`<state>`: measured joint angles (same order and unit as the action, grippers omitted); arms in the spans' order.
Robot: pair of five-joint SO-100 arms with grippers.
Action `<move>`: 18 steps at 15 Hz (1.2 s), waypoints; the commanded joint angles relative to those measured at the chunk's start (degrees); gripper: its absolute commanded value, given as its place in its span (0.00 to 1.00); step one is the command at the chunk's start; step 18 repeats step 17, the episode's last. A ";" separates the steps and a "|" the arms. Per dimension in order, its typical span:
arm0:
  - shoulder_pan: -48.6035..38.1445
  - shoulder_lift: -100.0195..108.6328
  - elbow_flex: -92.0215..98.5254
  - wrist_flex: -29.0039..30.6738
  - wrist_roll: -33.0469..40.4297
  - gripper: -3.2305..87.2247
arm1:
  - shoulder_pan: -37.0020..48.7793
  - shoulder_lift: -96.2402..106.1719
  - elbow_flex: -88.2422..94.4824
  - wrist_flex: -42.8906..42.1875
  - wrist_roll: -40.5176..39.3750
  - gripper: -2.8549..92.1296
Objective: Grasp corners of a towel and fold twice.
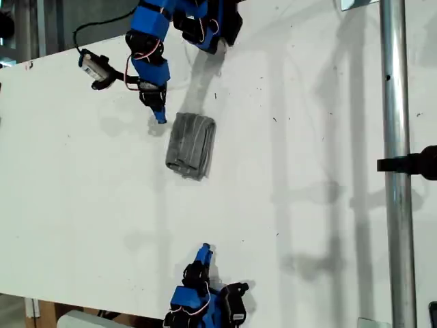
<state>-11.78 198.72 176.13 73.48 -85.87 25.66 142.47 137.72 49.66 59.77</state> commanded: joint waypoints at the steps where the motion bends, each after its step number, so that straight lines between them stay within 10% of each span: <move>1: 0.44 0.26 0.88 0.70 -3.52 0.16 | 0.97 26.46 13.27 12.57 3.96 0.03; 3: 1.85 0.26 2.29 1.05 -7.47 0.18 | 1.67 46.41 21.53 26.37 7.12 0.03; 7: 3.16 0.18 2.29 1.41 25.84 0.16 | 0.35 45.62 28.04 33.93 23.38 0.10; 18: 3.16 0.18 2.37 1.23 27.07 0.15 | -0.18 45.70 27.95 33.93 23.47 0.10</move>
